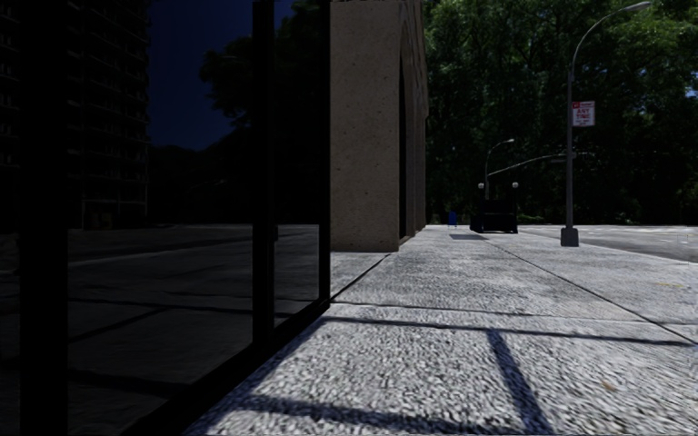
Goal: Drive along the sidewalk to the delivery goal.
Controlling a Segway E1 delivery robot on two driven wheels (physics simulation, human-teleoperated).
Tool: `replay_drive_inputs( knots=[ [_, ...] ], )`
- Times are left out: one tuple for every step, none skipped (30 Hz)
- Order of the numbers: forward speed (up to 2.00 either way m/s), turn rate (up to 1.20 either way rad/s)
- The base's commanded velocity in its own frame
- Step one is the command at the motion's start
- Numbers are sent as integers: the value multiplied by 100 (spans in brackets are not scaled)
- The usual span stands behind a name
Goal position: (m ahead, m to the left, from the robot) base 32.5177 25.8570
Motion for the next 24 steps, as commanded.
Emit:
replay_drive_inputs(
  knots=[
    [98,-60],
    [103,-60],
    [105,-60],
    [108,-60],
    [111,-60],
    [115,-60],
    [116,-58],
    [116,-42],
    [116,-34],
    [116,-28],
    [116,-28],
    [117,-27],
    [117,-27],
    [117,-27],
    [117,-26],
    [117,-25],
    [117,-21],
    [117,-10],
    [117,0],
    [117,0],
    [117,0],
    [117,0],
    [117,0],
    [117,0]
  ],
)
